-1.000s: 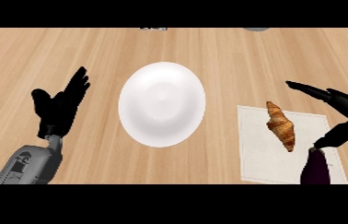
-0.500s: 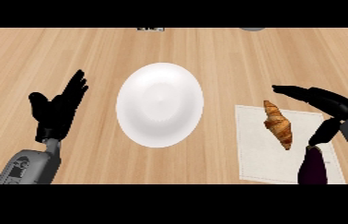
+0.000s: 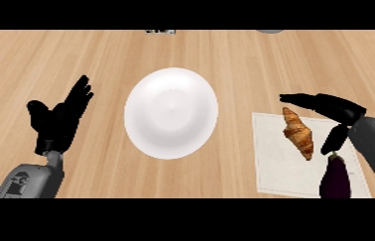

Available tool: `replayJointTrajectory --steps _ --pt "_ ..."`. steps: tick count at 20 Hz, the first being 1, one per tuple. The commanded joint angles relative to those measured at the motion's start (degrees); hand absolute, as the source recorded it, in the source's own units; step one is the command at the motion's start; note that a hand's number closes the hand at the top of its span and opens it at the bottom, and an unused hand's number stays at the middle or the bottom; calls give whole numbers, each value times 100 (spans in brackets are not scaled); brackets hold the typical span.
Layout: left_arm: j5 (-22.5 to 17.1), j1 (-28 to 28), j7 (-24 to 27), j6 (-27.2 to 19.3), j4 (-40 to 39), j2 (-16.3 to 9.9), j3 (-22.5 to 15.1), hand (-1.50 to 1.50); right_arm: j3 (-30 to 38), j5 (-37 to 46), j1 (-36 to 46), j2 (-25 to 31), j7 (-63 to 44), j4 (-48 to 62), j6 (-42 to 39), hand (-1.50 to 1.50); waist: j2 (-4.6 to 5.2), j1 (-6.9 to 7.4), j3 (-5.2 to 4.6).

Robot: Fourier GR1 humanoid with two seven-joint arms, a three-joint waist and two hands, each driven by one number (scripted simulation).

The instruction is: Pick the croissant from the placemat and place it in the plate

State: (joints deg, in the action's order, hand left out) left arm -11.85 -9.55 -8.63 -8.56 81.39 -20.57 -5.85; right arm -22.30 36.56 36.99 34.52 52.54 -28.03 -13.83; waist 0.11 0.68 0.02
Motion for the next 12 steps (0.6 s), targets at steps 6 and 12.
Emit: replayJointTrajectory --steps 6,12 --pt "309 -283 -51 110 -275 358 161 0 247 611 278 -443 45 467 194 -150 5 -15 1" --pt "476 425 -69 198 391 299 188 0 130 1040 96 -700 -176 395 272 -150 -14 -8 0"
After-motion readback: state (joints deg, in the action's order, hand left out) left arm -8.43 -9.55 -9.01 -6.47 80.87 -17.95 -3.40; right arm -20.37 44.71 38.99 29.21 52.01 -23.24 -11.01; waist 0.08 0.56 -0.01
